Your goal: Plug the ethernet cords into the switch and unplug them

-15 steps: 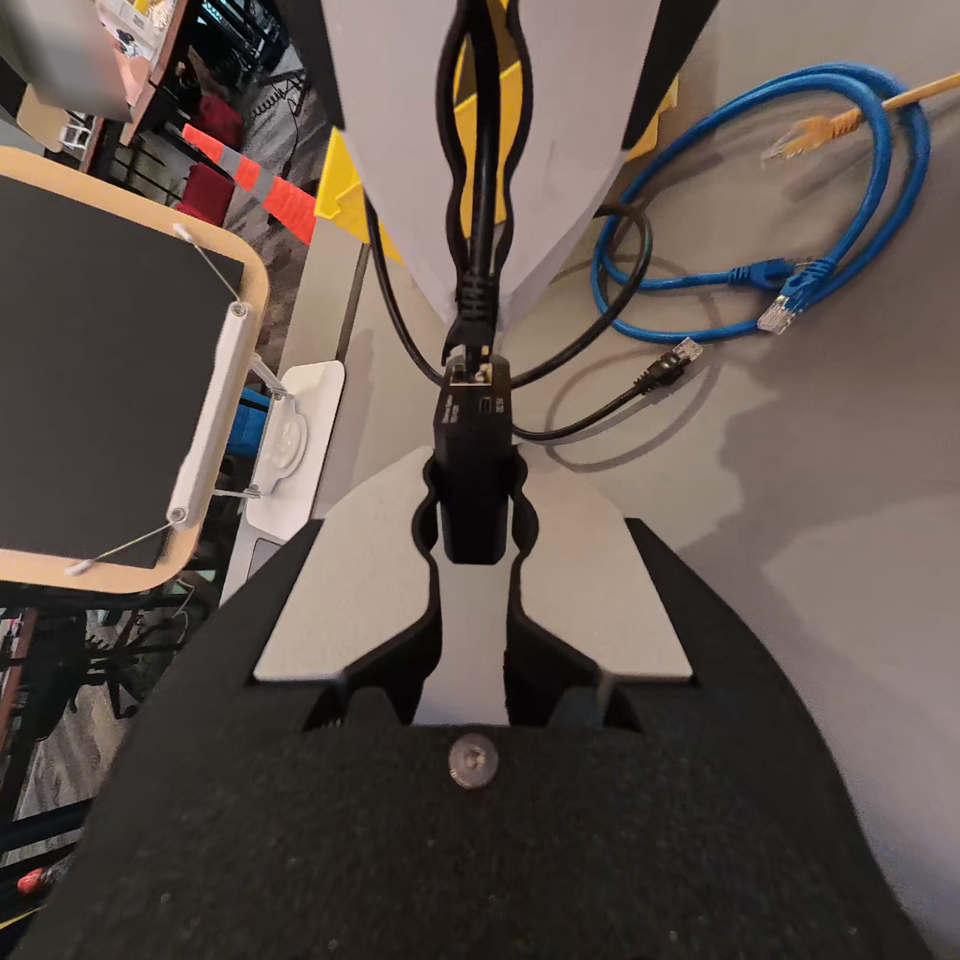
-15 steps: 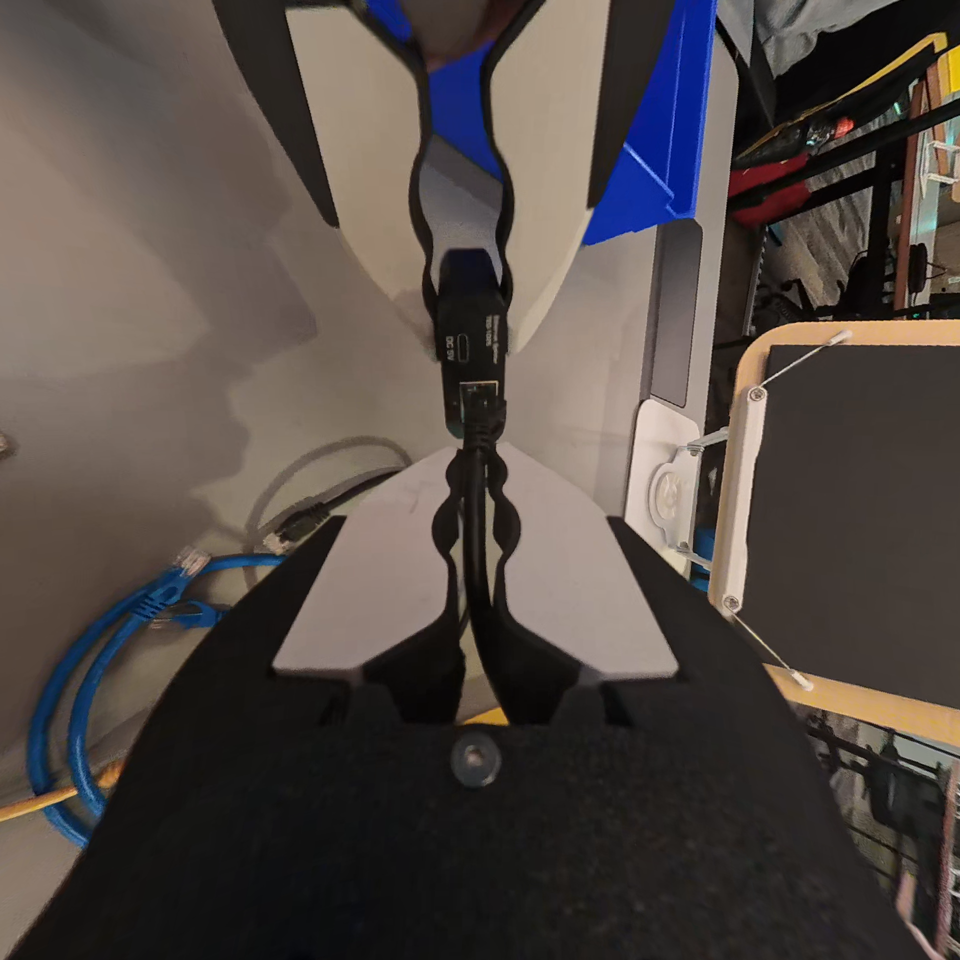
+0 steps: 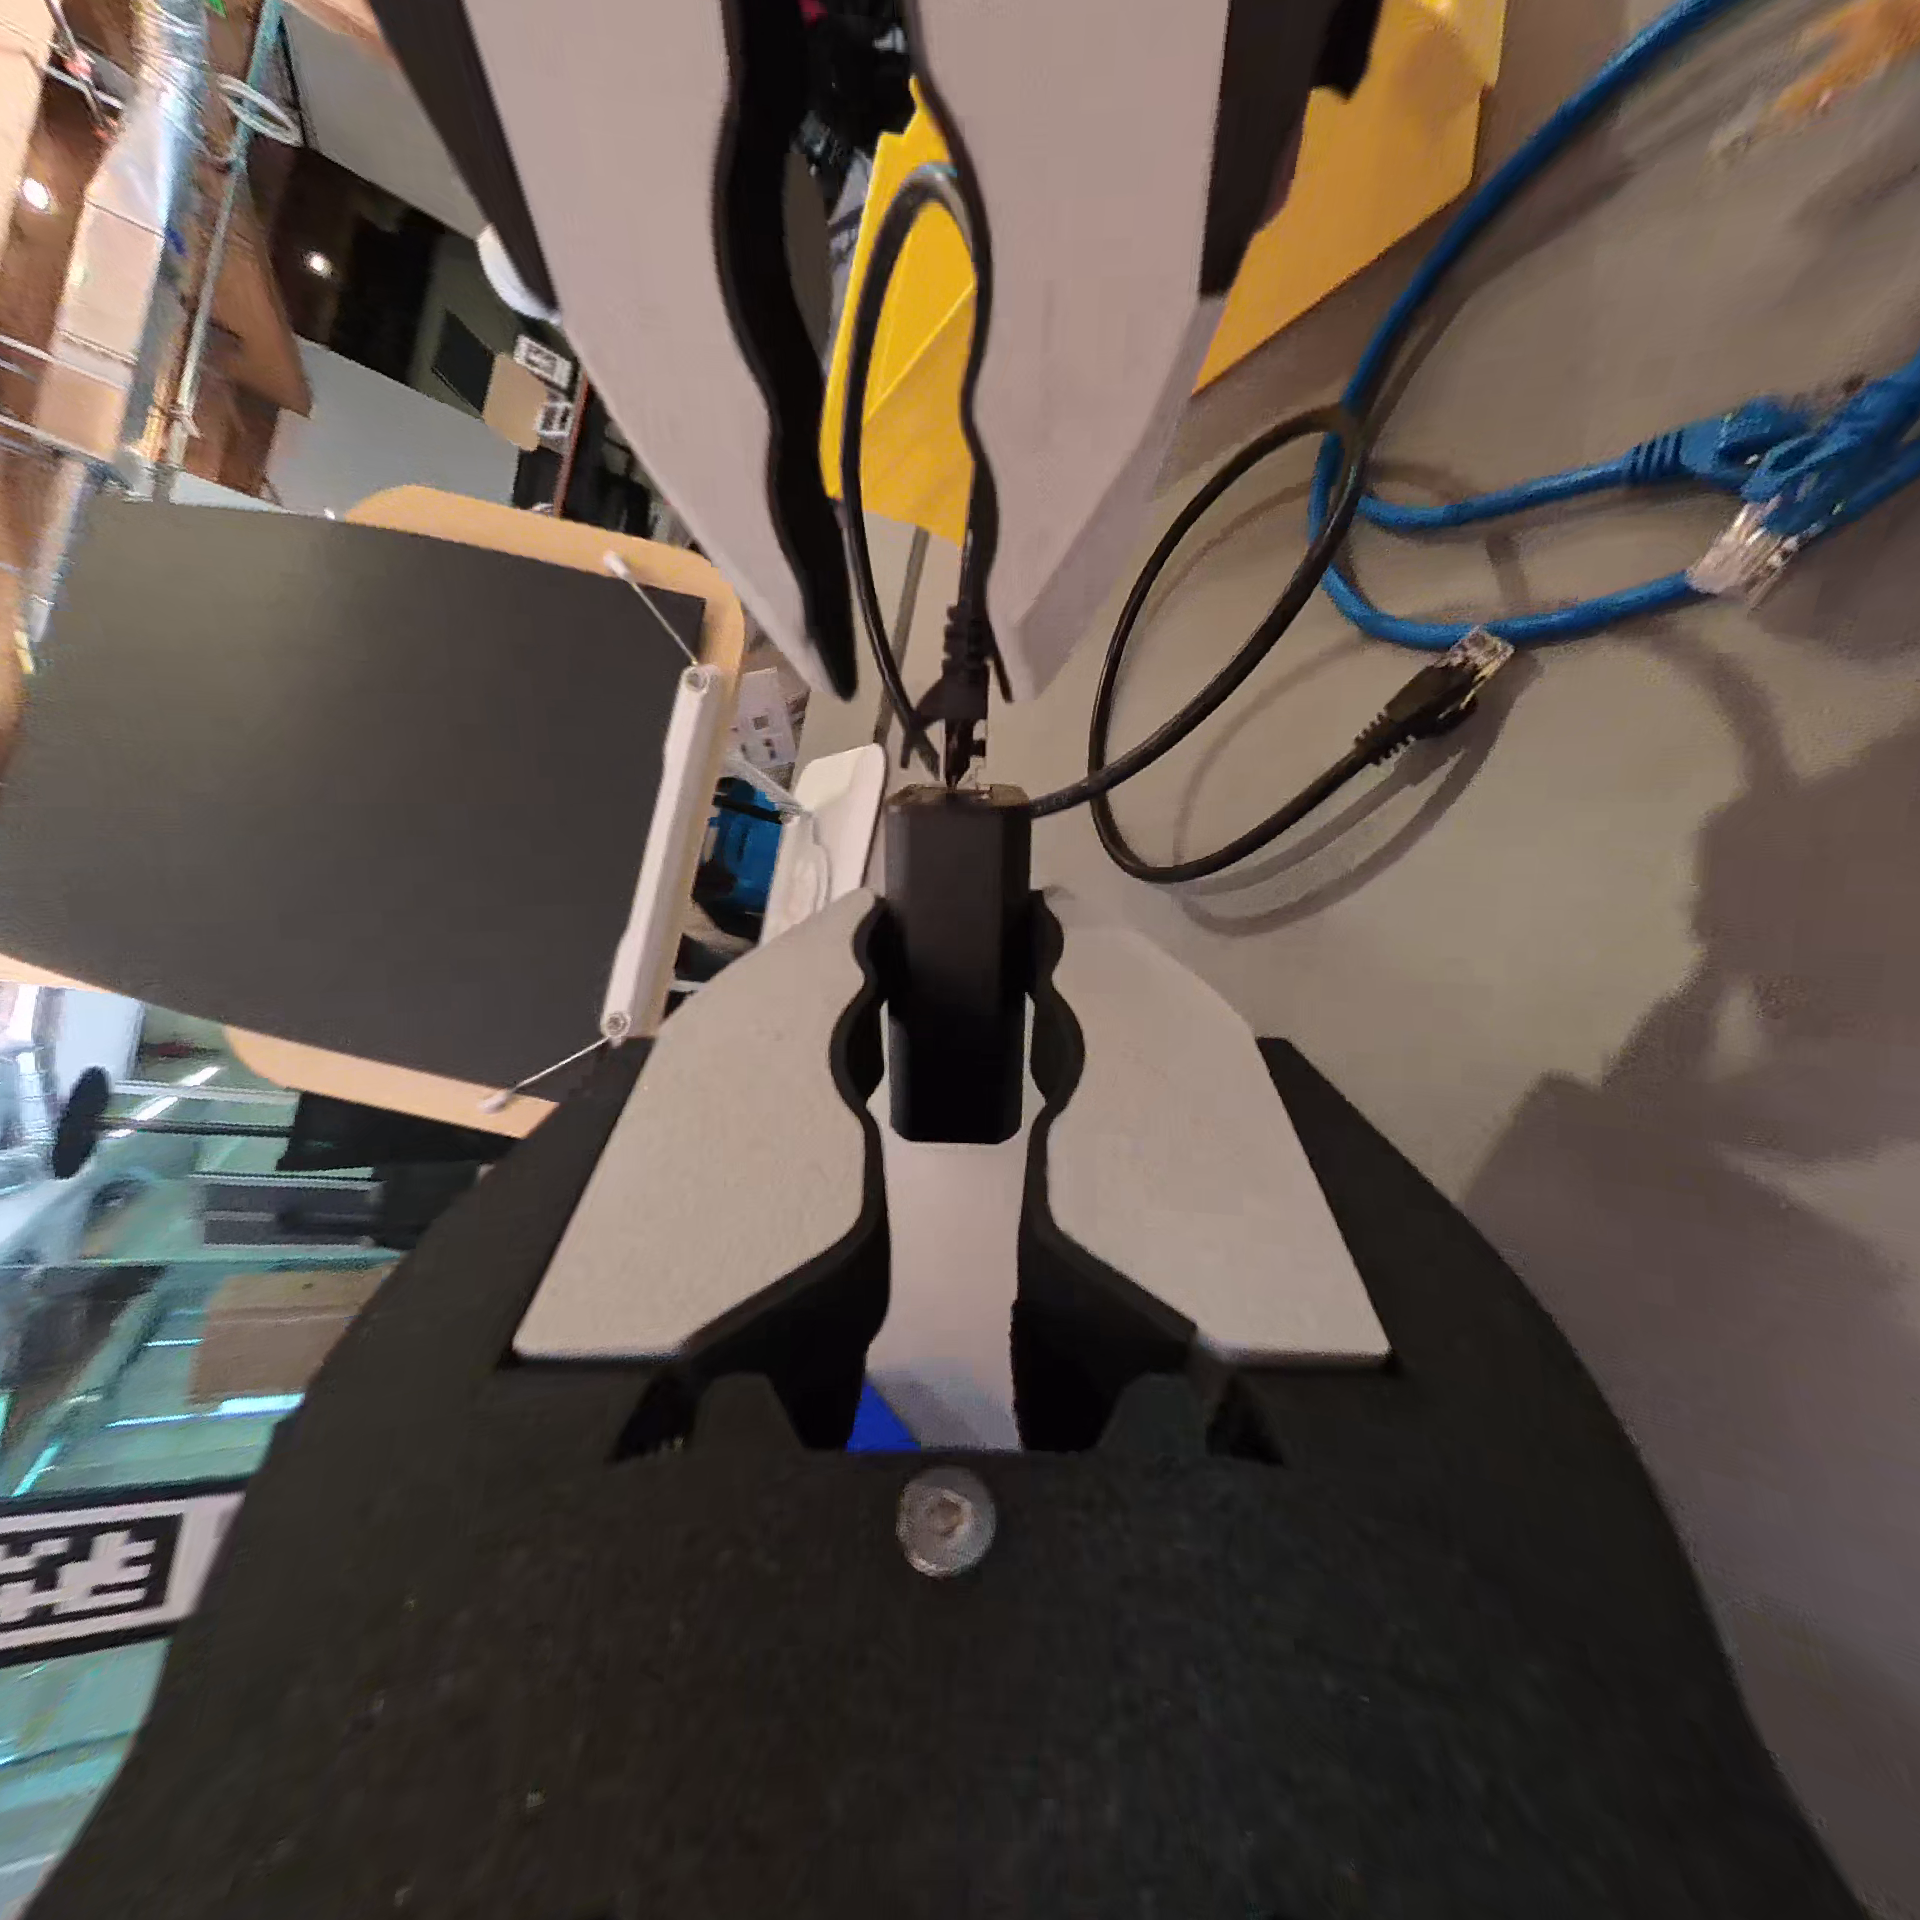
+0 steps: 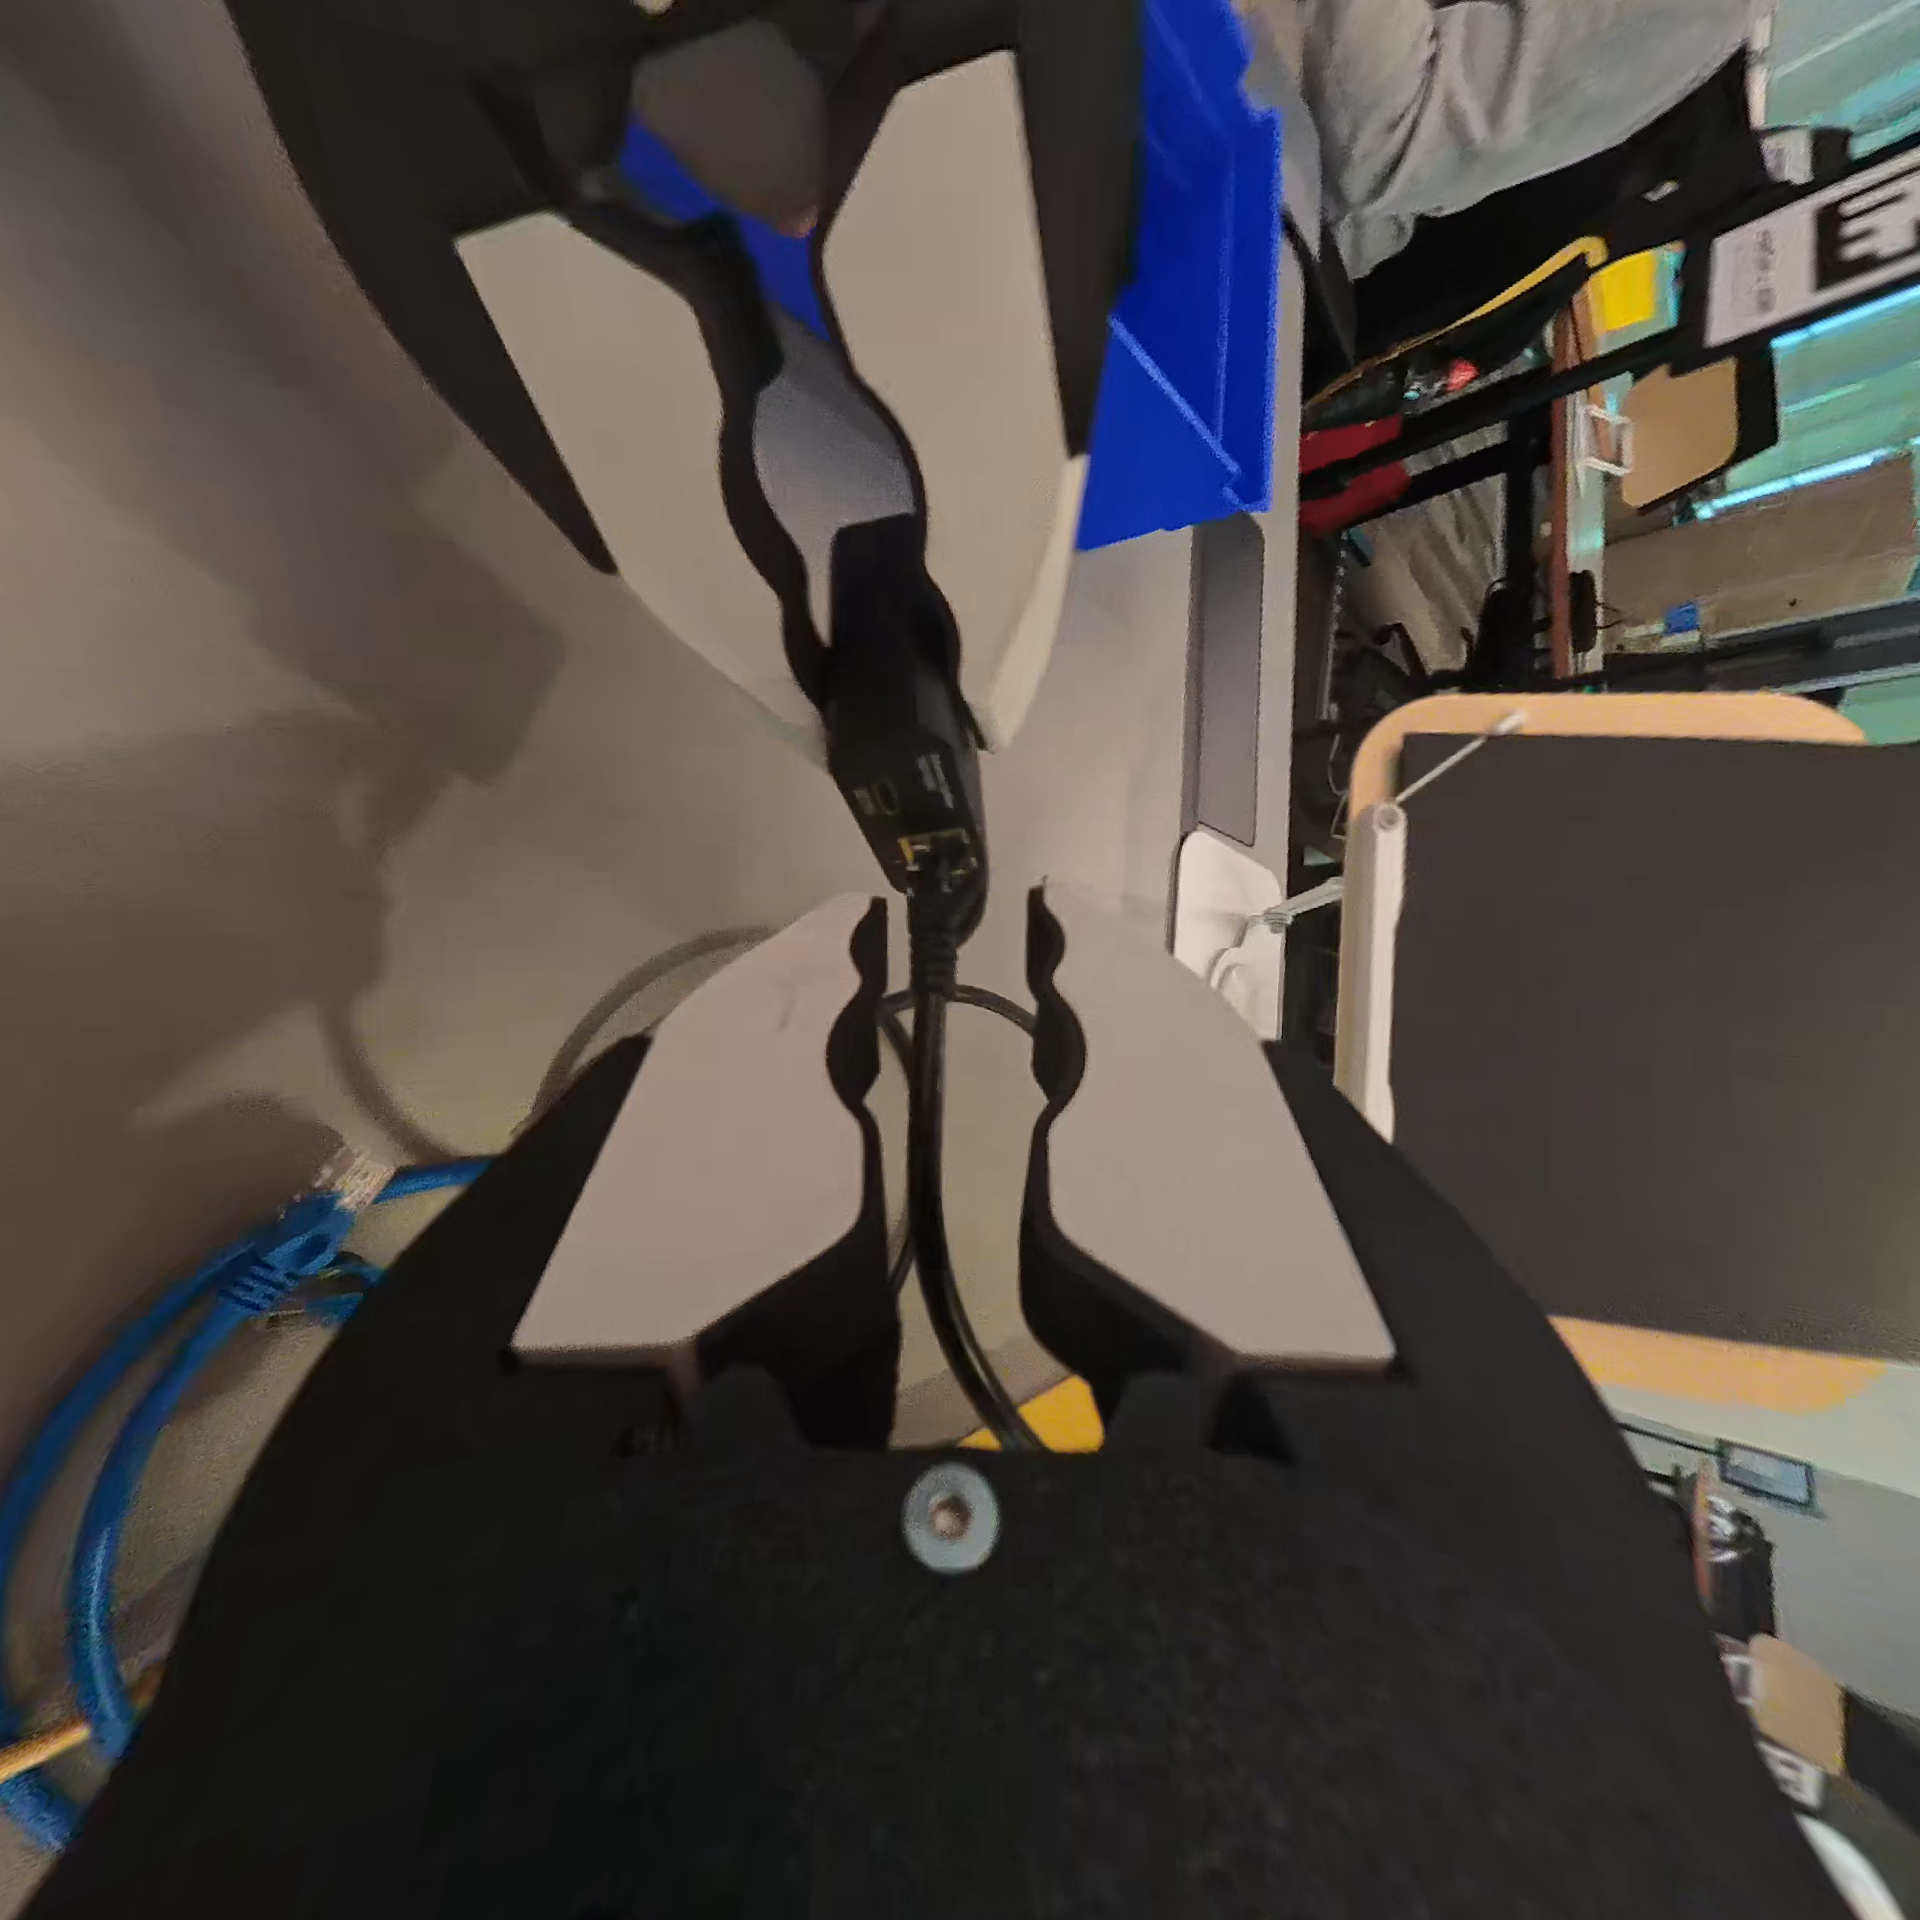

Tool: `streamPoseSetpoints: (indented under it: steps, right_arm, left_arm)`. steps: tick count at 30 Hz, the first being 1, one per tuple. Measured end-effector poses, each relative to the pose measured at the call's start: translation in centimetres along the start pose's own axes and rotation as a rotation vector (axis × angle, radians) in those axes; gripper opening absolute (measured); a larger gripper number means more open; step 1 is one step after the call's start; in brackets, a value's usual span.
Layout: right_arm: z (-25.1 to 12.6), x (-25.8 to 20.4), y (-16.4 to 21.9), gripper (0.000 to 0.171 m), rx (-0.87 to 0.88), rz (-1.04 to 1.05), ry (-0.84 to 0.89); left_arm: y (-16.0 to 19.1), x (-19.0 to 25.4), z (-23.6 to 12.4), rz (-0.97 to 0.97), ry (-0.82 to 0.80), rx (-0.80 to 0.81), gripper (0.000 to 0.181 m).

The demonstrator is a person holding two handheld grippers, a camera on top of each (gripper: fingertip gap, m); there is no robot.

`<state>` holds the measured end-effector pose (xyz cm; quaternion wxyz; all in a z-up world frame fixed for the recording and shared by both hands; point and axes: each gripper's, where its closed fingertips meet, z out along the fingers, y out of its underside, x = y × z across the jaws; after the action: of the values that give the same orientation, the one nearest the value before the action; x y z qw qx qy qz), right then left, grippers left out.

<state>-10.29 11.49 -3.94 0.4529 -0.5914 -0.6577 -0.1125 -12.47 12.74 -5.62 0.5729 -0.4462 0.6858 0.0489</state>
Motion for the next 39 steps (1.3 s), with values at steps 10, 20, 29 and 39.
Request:
streamPoseSetpoints:
  steps: [10, 20, 29, 39]
  right_arm:
    - [2.0, -0.7, 0.9, 0.014, -0.049, -0.037, -0.024]
    - [2.9, -2.4, 0.8, 0.013, -0.078, -0.097, -0.066]
    - [2.4, -2.2, 0.3, 0.013, 0.028, 0.076, -0.114]
    - [1.5, -1.6, -0.3, 0.025, 0.094, 0.760, -0.208]
  left_arm:
    - [0.3, 1.0, 0.5, -0.108, 0.047, -0.022, 0.024]
    - [1.0, 3.0, 2.4, -0.123, 0.108, -0.078, 0.025]
    - [0.8, 2.5, 2.2, -0.082, 0.077, -0.069, 0.025]
    - [2.0, 1.0, 2.0, 0.094, -0.133, -0.143, 0.025]
